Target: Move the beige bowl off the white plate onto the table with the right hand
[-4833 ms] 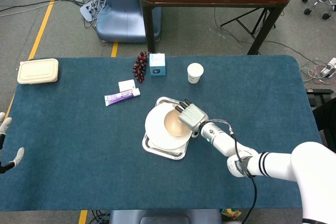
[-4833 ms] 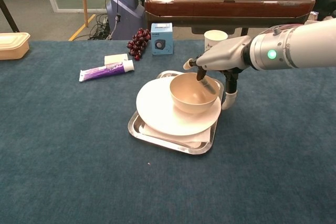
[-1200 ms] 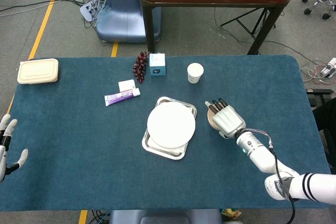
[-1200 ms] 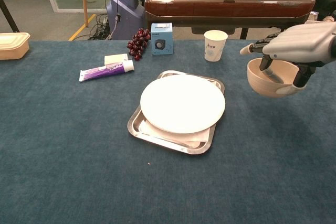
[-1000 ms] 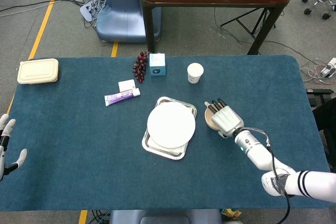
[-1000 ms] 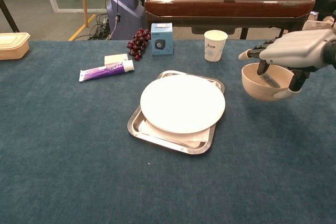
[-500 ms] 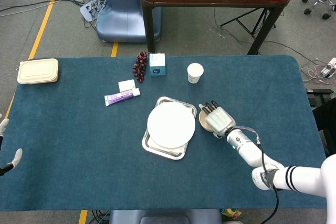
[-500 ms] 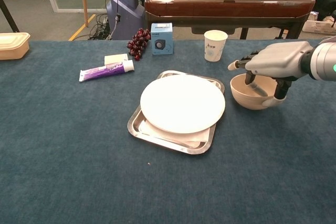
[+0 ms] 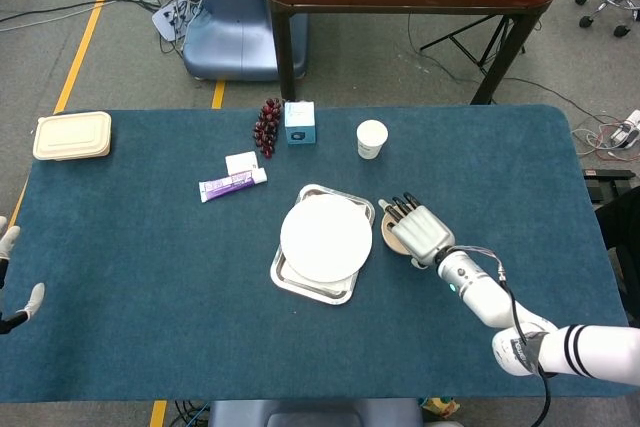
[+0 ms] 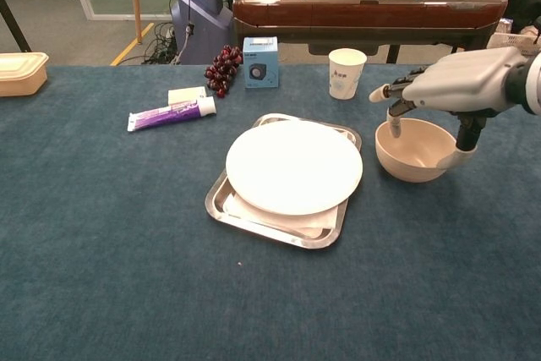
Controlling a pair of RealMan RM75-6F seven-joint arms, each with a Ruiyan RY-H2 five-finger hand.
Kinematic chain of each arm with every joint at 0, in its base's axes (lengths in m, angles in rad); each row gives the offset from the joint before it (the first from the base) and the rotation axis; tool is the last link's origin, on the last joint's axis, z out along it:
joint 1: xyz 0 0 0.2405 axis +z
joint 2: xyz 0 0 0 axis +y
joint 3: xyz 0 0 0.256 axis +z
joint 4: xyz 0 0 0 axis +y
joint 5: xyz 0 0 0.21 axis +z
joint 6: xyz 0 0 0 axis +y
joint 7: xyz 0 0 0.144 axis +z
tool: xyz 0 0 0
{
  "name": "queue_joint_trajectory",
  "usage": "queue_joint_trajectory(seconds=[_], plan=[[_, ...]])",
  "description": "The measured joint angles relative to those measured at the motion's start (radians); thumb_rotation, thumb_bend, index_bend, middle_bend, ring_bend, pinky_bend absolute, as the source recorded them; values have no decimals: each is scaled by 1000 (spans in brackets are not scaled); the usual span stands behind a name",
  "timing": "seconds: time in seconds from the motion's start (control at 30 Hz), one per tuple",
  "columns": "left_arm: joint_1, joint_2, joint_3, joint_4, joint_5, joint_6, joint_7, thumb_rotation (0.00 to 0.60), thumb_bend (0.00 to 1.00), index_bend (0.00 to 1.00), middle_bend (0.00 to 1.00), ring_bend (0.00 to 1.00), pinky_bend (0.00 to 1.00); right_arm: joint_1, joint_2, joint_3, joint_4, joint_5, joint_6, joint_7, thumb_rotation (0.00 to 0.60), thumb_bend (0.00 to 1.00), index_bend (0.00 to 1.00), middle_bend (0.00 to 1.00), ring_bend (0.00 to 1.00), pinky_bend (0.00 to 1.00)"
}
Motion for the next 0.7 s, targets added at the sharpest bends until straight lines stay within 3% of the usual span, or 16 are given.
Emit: queue_joint_trajectory(seconds=[0.17,0.3,0.53,0.7], plan=[[-3,-1,1,3,-5,-11,2,600,324,0,0,0,0,-24,77,4,-129,-41,94,-9,600,274,296,0,0,0],[-7,0,4,0,-8,-25,4,600,324,0,0,0,0,-91,137,1,-216,-135,216,19,600,294,288,0,0,0],[-22,0,10,-9,-22,-71,18,600,324,0,0,0,0,-309,199,-41,-275,-385,514,98,600,302,287,0,0,0],[-39,-2,15,-18,-23,-103,31,600,324,0,0,0,0,-494,208,-75,-257,-531,716,196,600,303,287,0,0,0]])
